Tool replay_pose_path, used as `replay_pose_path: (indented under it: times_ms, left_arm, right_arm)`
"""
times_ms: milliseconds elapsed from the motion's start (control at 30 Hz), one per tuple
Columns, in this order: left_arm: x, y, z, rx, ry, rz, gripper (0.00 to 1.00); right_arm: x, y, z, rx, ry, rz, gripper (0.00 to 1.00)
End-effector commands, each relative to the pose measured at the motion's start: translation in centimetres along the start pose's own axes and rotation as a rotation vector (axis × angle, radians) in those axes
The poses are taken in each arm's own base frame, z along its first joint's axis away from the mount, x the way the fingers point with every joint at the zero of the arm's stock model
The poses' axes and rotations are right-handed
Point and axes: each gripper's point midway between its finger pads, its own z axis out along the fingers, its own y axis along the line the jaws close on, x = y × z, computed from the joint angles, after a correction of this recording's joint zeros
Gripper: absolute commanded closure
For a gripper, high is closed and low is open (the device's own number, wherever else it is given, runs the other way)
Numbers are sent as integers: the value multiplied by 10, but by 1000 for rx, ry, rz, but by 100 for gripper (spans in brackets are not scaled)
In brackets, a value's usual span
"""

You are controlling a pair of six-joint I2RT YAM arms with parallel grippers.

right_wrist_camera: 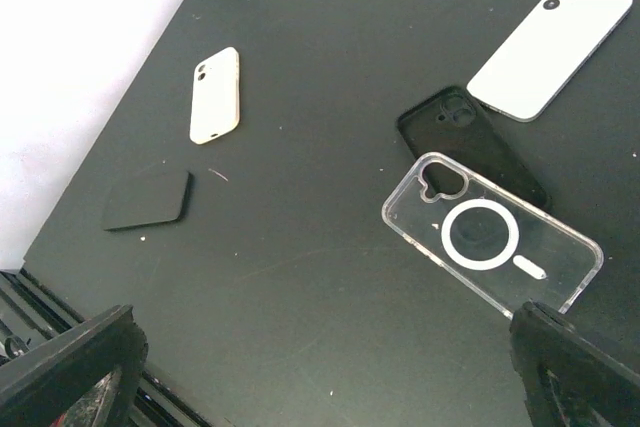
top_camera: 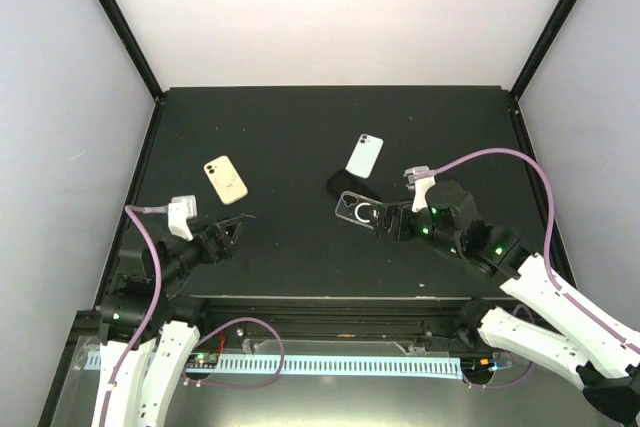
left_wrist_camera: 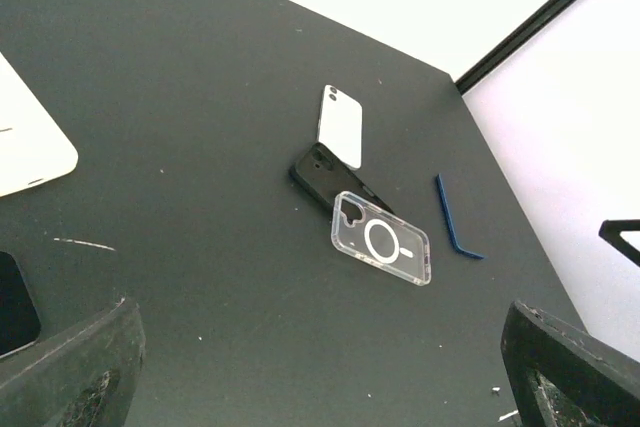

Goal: Put the phone into the phone case

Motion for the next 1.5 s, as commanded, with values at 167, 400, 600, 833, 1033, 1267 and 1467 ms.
replay_pose_path:
  times_ms: [167, 400, 600, 833, 1033, 1267, 1467]
  left_arm:
    - [-21, -12, 3, 39, -51, 171, 1]
    - [-38, -19, 3, 29, -92, 310, 1]
    - [-41, -11, 11, 25, -148, 306, 1]
    - [-41, 6, 5, -68, -184, 309, 1]
    - [-42, 6, 2, -68, -203, 313, 1]
    - [-40, 8, 4, -75, -192, 308, 1]
    - [-41, 8, 3, -80, -199, 309, 1]
  right_arm:
    - [4, -2, 18, 11, 9, -81, 0]
    - [24, -21, 62, 124, 144, -149, 1]
    - [47, -41, 111, 228, 281, -229, 24]
    - [63, -54, 151, 274, 370, -302, 46]
    - [75, -63, 177, 293, 429, -361, 53]
    - [83, -71, 195, 317, 479, -409, 58]
    - [96, -71, 200, 288, 519, -414, 64]
